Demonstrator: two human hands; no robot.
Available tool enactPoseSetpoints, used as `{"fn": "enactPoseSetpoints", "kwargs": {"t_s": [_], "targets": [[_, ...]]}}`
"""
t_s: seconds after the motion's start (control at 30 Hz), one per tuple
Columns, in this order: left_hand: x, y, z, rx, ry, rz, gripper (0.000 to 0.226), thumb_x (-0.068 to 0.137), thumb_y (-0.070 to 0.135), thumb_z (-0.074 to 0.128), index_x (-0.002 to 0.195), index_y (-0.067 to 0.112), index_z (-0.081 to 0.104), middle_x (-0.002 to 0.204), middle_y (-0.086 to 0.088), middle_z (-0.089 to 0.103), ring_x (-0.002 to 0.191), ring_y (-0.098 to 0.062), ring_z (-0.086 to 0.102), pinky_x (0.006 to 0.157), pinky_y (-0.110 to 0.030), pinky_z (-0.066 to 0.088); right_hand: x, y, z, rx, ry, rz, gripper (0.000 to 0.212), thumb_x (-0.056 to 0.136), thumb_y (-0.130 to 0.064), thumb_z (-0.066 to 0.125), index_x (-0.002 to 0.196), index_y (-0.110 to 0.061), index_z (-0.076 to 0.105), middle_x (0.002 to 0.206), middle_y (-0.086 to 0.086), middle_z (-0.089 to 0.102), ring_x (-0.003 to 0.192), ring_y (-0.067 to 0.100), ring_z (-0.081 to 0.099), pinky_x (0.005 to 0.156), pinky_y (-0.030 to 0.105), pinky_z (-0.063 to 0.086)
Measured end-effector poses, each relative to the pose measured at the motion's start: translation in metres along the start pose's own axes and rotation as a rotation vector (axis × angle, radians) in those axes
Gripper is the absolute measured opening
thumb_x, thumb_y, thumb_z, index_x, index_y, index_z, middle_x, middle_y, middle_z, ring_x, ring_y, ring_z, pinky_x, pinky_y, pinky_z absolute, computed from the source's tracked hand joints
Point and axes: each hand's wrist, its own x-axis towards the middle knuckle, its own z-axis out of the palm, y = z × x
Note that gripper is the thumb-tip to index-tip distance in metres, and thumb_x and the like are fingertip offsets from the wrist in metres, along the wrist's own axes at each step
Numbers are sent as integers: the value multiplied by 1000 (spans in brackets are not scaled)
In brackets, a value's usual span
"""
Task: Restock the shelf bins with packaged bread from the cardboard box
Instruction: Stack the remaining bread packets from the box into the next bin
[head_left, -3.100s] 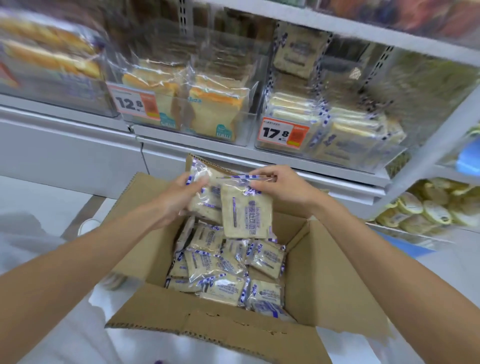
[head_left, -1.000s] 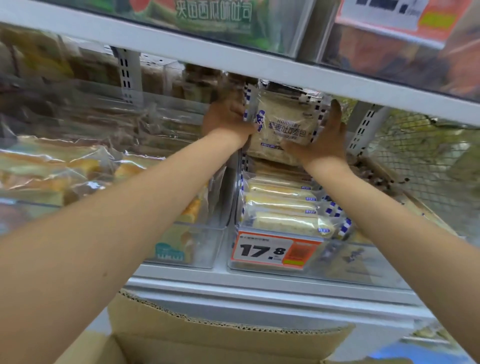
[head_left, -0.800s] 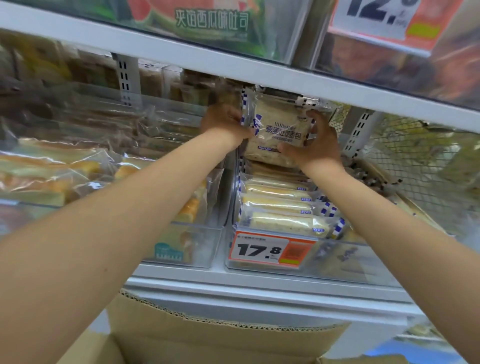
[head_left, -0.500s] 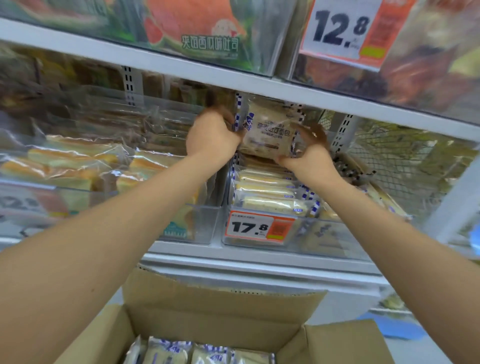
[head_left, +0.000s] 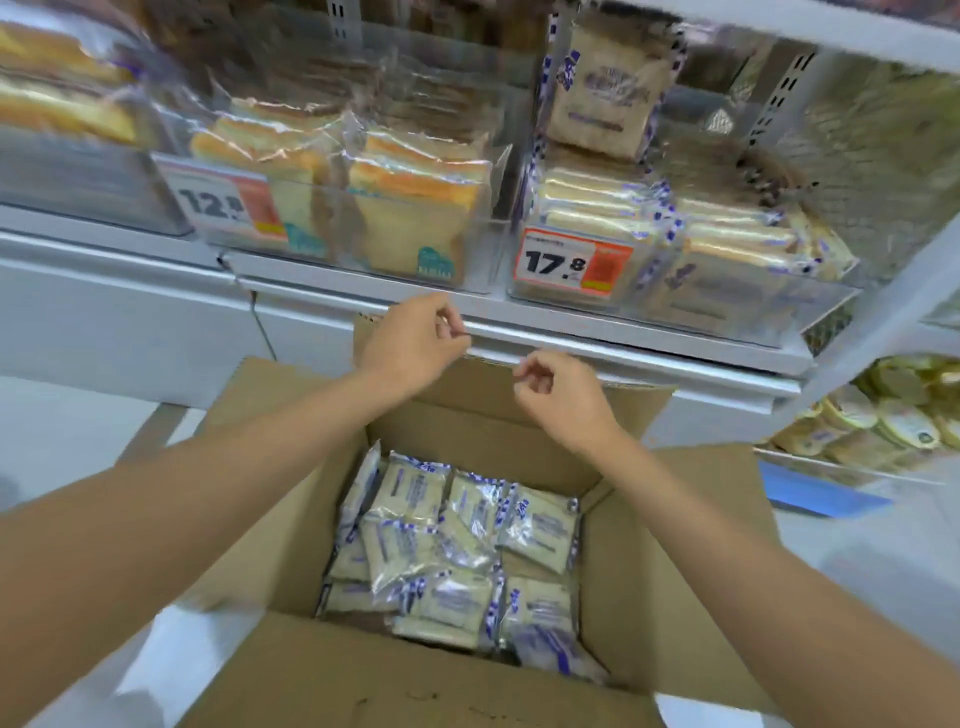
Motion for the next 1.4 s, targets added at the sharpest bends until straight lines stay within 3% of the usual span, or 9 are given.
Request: {"fn": "enactPoseSetpoints", "kwargs": {"t_s": [0.17,0.3,0.4,0.6,0.73,0.83,1.0,1.17,1.4], "targets": [[-41,-116,21,-20,-118,-318,19,82,10,74,74,18,58,62,2,57,59,-12,52,66,-29,44,-25,73,100,125,-374,360,14,89,-14,66,103,-11,69,90,0,65,78,9,56,75,23,44],[-62,-158,18,-38,-120,-458,12,82,8,72,78,13,61,74,-5,61,68,-13,53,69,-26,42,-25,90,176,114,-448,661,46,93,-42,59,60,-10,54,62,4,54,62,19,50,62,32,39],[-69,-160,18,-80,-148,-448,8,83,4,70,83,9,63,75,-4,59,65,-12,50,67,-21,43,-30,94,222,41,-524,738,51,89,-56,56,62,-14,51,70,4,59,81,26,62,70,33,45],[-66,-154,24,-143,-144,-414,16,85,7,70,93,17,61,85,1,58,70,-4,55,65,-12,43,-35,76,196,394,-337,668,15,89,-13,66,102,-10,59,96,0,57,91,18,56,84,32,46],[-65,-135,30,-121,-380,-412,86,79,30,80,149,17,32,131,4,51,116,-7,53,96,-27,45,-40,57,128,525,-491,411,19,88,-7,69,105,-11,62,101,-2,72,87,14,67,79,28,51],[-73,-127,25,-241,-526,-488,54,77,25,81,125,12,60,112,2,71,93,-9,69,68,-18,52,-35,44,98,645,-579,384,37,84,-11,74,119,-13,62,114,0,70,96,10,67,89,28,52],[-87,-150,-23,-240,-197,-539,25,73,19,85,86,9,66,67,10,70,61,-5,66,52,-17,48,-51,62,134,349,-622,534,59,82,-34,75,134,-21,51,135,-2,55,119,15,55,97,29,42],[-105,-167,-44,-305,-235,-586,17,80,14,79,95,12,70,81,8,76,75,-5,72,55,-13,51,-79,81,222,87,-680,685,47,82,-45,72,113,-11,61,113,6,65,109,27,60,97,39,48],[-96,-162,-29,-285,-138,-540,34,78,23,81,104,7,66,95,-1,75,82,-11,73,71,-29,59,-57,82,142,307,-520,460,47,76,4,76,111,-25,63,124,2,57,102,17,62,76,23,55]]}}
